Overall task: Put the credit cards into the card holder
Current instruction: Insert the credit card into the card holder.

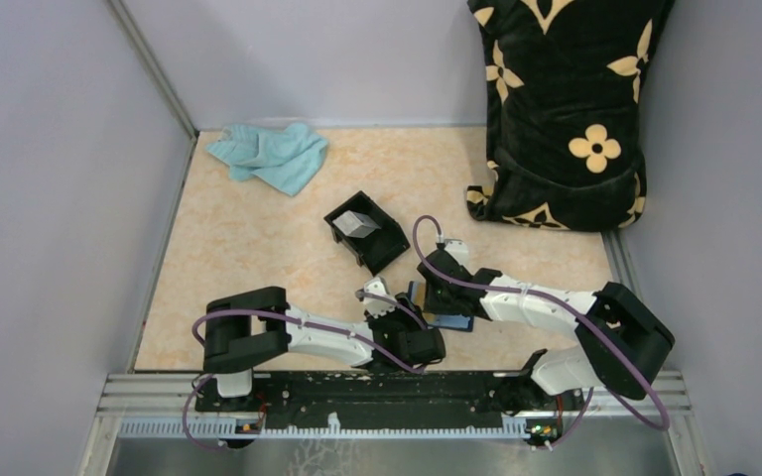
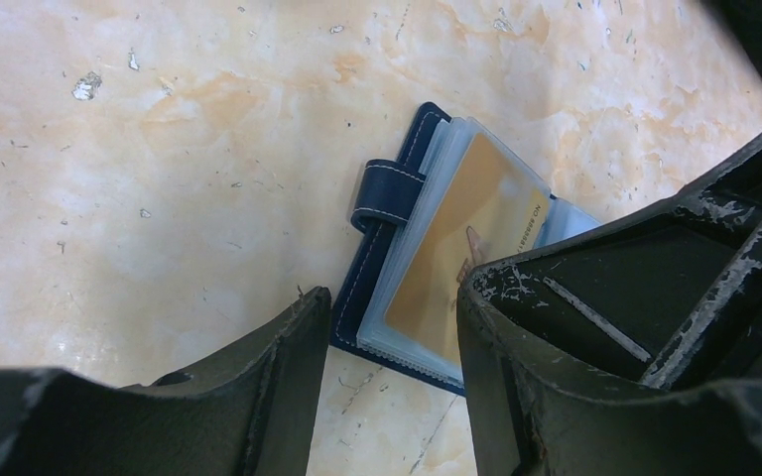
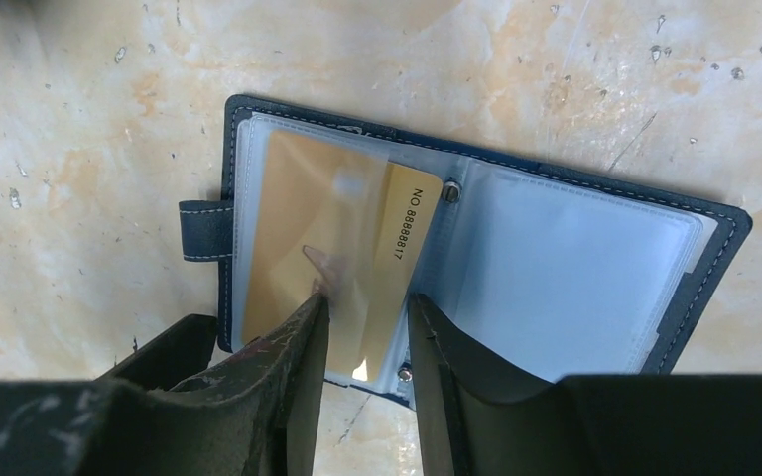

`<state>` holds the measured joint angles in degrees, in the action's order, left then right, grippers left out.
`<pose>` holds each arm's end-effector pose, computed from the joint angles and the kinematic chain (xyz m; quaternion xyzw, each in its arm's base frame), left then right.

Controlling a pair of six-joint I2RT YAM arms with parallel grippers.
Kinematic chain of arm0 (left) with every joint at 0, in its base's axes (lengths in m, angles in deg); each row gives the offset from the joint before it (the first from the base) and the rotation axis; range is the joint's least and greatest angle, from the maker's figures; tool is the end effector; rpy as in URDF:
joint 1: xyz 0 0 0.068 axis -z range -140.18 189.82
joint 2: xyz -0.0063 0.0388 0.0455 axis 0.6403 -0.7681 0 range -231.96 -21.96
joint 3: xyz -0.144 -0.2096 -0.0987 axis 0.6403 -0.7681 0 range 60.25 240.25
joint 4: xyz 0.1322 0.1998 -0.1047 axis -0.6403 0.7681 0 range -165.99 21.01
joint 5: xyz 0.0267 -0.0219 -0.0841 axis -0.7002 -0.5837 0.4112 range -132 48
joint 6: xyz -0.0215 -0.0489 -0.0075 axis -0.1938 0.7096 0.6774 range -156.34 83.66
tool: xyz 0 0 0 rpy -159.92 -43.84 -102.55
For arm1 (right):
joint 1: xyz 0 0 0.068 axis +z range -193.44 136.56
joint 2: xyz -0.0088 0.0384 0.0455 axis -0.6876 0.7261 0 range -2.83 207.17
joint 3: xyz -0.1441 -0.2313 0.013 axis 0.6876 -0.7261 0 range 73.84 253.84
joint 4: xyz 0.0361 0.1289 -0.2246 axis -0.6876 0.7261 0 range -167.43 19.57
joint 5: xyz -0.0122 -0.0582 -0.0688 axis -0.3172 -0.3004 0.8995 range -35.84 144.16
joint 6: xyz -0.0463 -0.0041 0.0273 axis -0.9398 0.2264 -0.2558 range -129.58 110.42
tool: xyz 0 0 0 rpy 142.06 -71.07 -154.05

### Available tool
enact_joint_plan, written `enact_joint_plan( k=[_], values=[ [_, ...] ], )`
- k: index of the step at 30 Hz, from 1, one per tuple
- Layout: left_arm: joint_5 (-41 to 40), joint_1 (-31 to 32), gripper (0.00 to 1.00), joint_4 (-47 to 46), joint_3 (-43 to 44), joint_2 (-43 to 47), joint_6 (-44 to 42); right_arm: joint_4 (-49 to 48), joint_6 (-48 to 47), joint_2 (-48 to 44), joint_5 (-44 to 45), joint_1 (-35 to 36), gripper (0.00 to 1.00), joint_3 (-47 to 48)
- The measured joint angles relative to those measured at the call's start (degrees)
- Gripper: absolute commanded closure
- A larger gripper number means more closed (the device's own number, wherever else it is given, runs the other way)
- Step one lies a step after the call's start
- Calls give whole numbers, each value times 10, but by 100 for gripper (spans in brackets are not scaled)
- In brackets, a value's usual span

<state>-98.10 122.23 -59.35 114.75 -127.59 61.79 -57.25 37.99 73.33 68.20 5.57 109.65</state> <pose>0.0725 -0.3203 0.1278 -0.2082 0.8455 -0.1724 0.4606 0.1613 0.1723 0.1624 0.0191 0.9602 0.1098 0.2563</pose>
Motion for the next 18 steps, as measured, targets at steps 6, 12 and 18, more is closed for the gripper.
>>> enact_joint_plan(
  k=[6, 12, 18],
  values=[
    [-3, 0, 41, -3, -3, 1, 5, 0, -5, 0, 0, 0, 59, 0],
    [-5, -1, 41, -6, -30, 21, 31, -4, -9, -8, 3, 0, 43, 0],
    [-15, -3, 42, -1, -70, 54, 42, -1, -11, -49, 19, -1, 44, 0]
  ],
)
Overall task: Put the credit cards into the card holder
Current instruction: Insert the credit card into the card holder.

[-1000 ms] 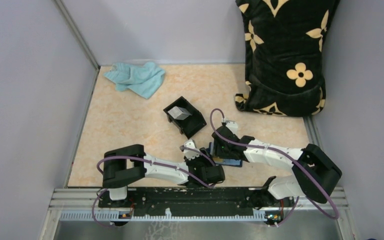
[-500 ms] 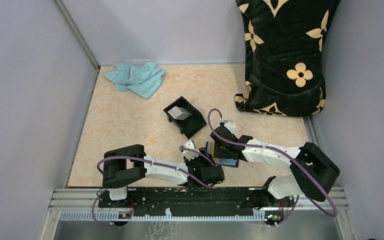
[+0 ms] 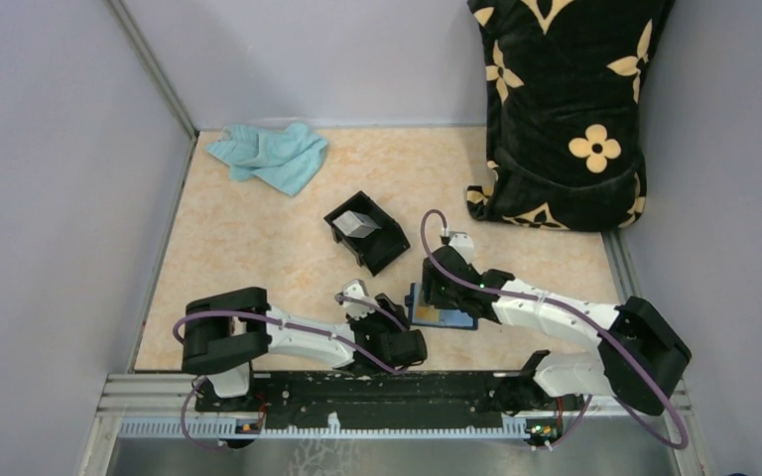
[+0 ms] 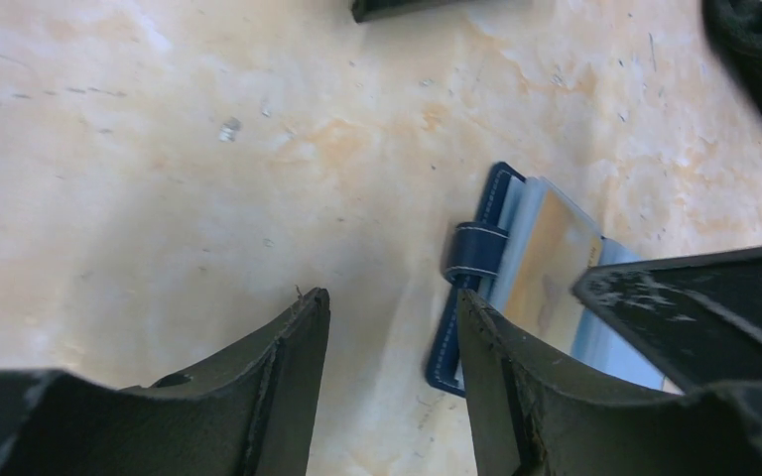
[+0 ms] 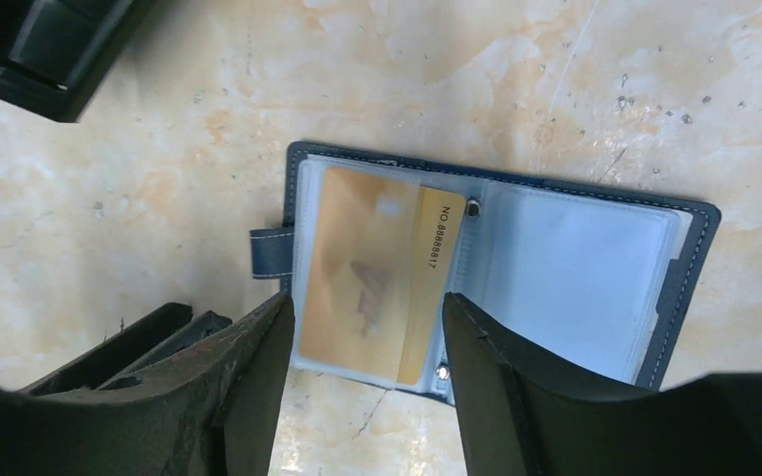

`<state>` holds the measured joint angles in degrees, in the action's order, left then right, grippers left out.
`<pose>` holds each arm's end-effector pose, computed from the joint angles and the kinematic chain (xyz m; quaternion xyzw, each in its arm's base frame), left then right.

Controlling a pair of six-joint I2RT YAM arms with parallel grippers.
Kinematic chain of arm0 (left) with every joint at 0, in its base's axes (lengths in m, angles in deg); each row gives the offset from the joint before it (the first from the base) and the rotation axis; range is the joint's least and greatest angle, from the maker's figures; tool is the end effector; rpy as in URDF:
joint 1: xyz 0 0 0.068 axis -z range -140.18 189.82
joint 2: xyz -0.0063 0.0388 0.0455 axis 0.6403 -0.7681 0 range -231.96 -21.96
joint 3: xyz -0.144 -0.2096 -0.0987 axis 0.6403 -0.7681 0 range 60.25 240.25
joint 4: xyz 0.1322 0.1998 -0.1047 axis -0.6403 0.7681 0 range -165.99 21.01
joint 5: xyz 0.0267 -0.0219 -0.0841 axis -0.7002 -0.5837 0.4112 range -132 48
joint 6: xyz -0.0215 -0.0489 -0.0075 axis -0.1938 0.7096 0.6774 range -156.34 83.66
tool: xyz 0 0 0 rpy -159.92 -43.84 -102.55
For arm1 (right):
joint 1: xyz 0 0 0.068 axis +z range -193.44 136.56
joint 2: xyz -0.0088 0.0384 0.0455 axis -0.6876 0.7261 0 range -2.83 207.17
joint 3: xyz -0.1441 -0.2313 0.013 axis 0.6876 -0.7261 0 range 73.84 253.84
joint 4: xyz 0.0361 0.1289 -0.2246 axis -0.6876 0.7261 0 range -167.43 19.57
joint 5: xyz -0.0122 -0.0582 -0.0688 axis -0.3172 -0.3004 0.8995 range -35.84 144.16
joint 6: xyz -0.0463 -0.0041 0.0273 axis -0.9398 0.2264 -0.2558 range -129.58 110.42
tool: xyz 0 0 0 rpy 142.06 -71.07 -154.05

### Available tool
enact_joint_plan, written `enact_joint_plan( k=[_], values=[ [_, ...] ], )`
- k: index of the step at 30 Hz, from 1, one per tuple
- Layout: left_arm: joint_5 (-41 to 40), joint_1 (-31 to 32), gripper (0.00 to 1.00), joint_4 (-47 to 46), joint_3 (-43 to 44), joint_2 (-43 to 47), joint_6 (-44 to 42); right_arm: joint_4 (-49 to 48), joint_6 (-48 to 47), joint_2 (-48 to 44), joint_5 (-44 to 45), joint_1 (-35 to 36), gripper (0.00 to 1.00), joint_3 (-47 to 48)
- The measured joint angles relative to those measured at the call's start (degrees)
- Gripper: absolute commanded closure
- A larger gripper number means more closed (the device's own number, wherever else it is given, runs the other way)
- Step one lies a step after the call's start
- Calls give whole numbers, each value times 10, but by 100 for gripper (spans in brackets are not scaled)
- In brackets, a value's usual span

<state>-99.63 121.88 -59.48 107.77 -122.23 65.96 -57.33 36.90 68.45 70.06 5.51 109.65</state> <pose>0.0706 -0.2891 0.1276 -0.2368 0.8332 -0.1757 0.4677 0.1590 0.1677 0.1809 0.0206 0.9467 0.1280 0.2950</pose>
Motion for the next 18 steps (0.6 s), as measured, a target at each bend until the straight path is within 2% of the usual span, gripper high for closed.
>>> enact_joint_plan(
  k=[6, 8, 11, 18],
  values=[
    [-9, -7, 43, -7, -33, 30, -30, 0, -2, -55, 12, -8, 62, 0],
    [-8, -12, 44, -14, -35, 31, -51, 0, -4, -64, 16, -16, 73, -1],
    [-4, -23, 45, -30, -37, 31, -88, 2, -6, -65, 23, -30, 98, -3],
    [5, -33, 47, -77, -44, 31, -165, 8, -10, -59, 24, -53, 100, -14]
  ],
)
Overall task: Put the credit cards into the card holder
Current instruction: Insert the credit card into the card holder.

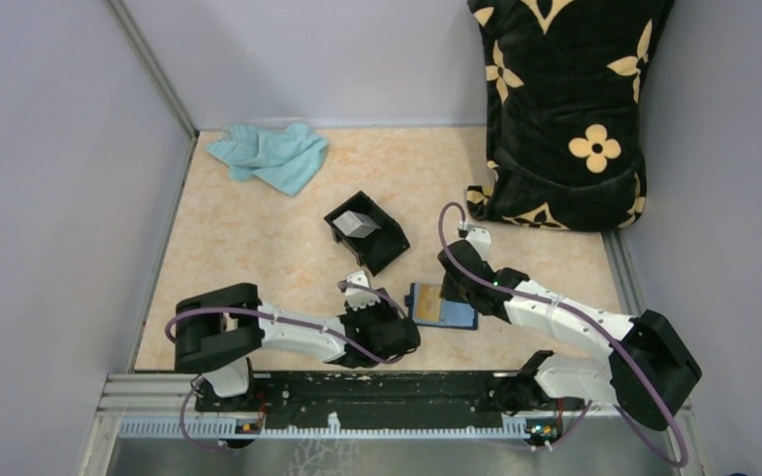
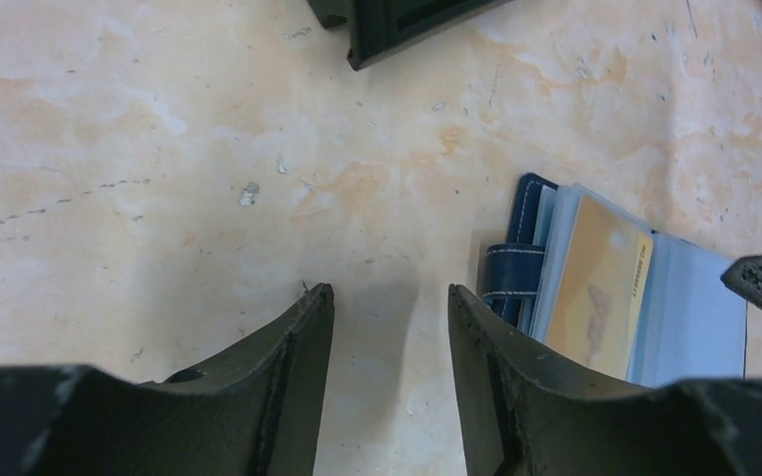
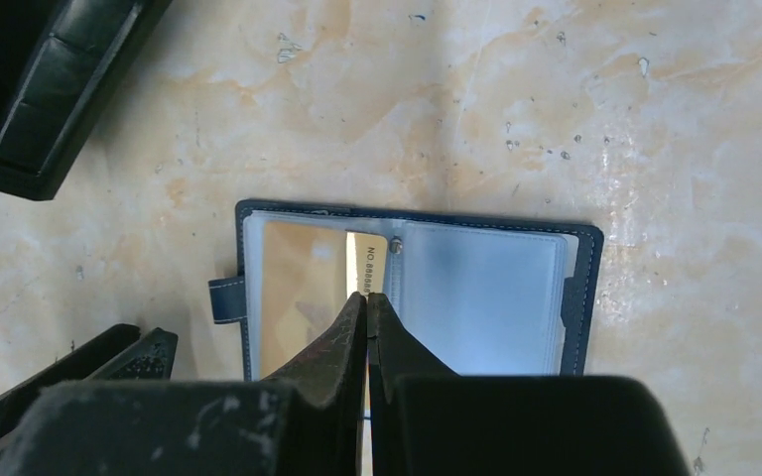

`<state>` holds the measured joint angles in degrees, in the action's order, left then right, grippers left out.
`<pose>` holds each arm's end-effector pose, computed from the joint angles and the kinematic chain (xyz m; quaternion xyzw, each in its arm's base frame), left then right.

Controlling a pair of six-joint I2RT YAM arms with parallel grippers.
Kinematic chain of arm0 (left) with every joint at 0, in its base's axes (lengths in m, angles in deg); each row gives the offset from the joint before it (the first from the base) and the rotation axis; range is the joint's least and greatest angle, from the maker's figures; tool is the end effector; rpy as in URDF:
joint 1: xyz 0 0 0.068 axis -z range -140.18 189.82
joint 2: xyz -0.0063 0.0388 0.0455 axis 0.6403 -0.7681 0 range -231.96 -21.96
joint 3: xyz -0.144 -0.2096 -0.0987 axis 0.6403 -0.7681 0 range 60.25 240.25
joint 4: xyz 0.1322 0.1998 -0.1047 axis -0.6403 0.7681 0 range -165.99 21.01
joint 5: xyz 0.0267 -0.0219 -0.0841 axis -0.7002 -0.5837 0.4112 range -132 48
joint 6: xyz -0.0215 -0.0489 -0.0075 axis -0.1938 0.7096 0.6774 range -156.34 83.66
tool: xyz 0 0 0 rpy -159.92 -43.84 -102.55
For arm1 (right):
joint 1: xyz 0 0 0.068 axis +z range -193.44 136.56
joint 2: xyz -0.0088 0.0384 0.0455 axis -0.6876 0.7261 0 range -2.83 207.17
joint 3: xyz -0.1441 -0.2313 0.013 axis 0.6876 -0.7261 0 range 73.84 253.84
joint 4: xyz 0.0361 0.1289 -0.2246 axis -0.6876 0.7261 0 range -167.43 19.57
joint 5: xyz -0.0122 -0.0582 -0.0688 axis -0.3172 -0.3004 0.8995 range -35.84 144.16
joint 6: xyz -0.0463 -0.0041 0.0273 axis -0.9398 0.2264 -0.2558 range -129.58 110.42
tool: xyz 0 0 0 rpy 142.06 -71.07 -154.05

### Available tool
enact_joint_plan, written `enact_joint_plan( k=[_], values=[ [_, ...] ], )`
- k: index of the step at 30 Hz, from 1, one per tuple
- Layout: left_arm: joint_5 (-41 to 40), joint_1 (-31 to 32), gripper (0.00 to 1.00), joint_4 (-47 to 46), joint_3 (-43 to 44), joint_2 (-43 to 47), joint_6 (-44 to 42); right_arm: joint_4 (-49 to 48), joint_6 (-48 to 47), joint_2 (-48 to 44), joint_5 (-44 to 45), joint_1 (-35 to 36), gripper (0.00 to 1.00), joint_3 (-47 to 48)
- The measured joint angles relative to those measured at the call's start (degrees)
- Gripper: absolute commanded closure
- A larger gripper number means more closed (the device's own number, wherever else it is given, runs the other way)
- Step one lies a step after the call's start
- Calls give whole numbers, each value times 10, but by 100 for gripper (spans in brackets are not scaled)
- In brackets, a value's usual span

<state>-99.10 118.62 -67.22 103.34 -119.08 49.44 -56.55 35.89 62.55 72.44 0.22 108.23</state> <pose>0.0852 -0.2766 0.1294 -0.1641 0.8454 -0.1424 0.4880 0.1651 0.1421 0.1939 0.0667 0.9322 0.1193 0.3352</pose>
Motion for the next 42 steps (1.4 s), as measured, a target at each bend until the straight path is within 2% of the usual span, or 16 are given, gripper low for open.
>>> enact_joint_plan(
  k=[10, 19, 32, 42],
  values=[
    [43, -12, 48, -101, -13, 0, -118, -10, -1, 43, -4, -8, 100, -7],
    [73, -24, 48, -151, -12, -10, -175, -32, -3, 67, -16, -21, 100, -18],
    [87, -33, 48, -173, -1, -26, -185, -79, -4, 94, -37, -28, 100, -24],
    [92, -44, 48, -174, -2, -25, -156, -106, -5, 98, -54, -30, 100, -29]
  ],
)
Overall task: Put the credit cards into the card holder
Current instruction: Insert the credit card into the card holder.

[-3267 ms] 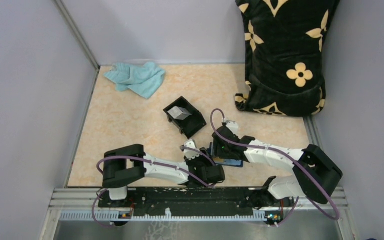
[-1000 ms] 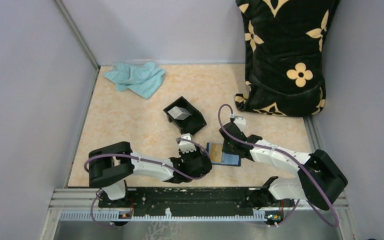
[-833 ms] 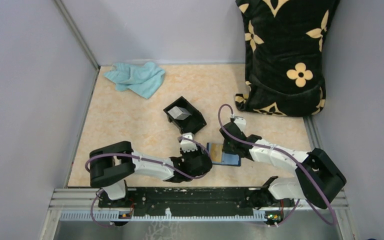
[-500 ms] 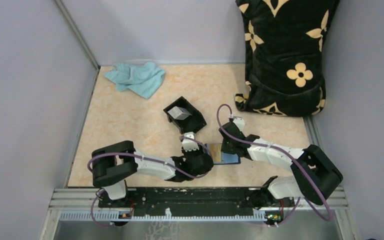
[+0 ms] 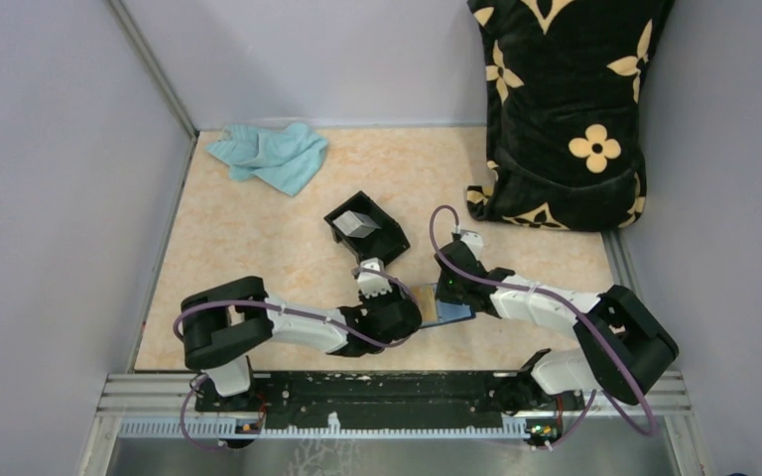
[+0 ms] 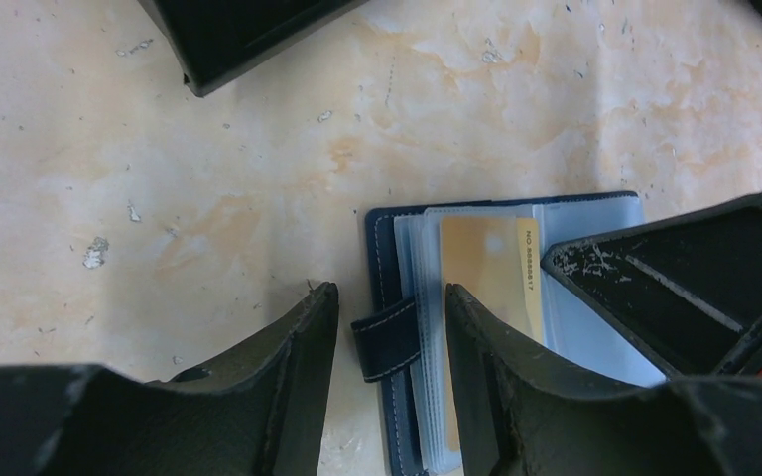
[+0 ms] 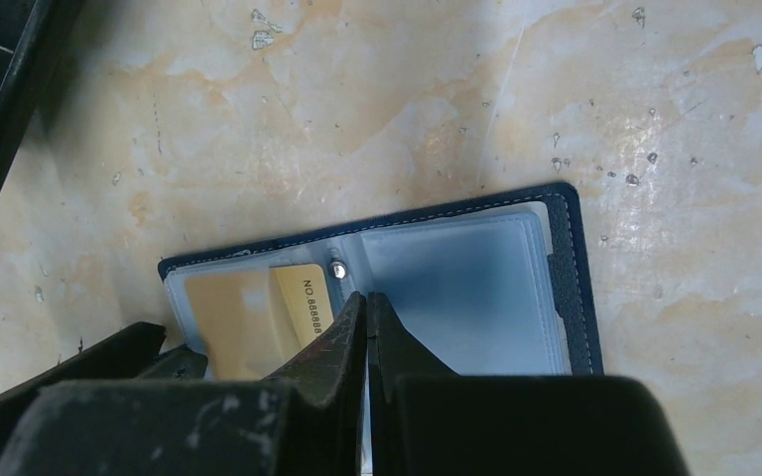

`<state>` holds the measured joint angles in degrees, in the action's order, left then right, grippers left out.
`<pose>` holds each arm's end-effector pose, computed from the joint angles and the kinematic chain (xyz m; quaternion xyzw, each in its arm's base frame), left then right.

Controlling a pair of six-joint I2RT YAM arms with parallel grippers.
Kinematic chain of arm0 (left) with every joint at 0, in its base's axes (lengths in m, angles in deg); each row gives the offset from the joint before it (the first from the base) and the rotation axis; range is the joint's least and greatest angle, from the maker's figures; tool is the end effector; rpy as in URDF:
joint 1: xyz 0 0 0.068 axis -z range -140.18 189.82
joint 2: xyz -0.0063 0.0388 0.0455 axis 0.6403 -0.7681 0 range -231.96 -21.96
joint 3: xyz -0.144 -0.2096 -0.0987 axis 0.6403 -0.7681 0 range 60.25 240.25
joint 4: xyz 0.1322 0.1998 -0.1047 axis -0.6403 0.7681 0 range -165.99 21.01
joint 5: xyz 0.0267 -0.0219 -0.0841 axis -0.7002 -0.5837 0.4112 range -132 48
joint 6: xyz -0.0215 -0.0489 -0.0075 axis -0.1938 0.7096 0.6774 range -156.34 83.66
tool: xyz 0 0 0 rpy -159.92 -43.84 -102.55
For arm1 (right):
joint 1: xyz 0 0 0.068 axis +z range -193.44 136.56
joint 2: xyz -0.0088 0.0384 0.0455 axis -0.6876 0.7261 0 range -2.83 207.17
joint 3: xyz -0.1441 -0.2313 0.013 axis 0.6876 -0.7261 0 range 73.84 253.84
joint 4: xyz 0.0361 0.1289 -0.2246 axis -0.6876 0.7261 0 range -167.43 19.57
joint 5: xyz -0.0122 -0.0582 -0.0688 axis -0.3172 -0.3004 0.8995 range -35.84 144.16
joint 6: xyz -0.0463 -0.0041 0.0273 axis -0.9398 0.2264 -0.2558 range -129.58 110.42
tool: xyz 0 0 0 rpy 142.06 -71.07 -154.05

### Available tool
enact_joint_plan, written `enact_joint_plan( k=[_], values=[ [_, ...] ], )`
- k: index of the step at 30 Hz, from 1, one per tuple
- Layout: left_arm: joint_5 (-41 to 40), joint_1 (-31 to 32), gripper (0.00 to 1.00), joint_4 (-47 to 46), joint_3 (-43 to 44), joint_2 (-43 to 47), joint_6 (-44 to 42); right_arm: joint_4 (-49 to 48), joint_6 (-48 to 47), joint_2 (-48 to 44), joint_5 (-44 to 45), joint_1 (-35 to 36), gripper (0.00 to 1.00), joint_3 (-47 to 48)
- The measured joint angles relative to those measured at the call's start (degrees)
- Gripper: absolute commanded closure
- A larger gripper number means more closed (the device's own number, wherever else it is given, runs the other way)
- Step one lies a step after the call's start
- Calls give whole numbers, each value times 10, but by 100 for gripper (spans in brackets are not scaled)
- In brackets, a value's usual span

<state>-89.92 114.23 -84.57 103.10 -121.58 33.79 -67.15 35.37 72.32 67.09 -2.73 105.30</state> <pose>0.1098 -0.2952 0.1288 -0.1129 0.8585 -0.1951 0.4606 0.1833 0.1472 0.1549 0.0698 0.9430 0.1304 0.2982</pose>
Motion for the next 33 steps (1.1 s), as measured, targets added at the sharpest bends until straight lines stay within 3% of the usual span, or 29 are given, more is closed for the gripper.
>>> enact_joint_plan(
  k=[8, 23, 33],
  values=[
    [20, -36, 53, -14, -26, 24, -3, -2, -5, 0, -4, 0, 100, 0],
    [92, -59, 64, -168, -75, 15, -76, -16, -21, 8, -23, 0, 100, 2],
    [118, -64, 64, -221, -85, 1, -68, -16, -29, 8, -31, 1, 100, 4]
  ],
)
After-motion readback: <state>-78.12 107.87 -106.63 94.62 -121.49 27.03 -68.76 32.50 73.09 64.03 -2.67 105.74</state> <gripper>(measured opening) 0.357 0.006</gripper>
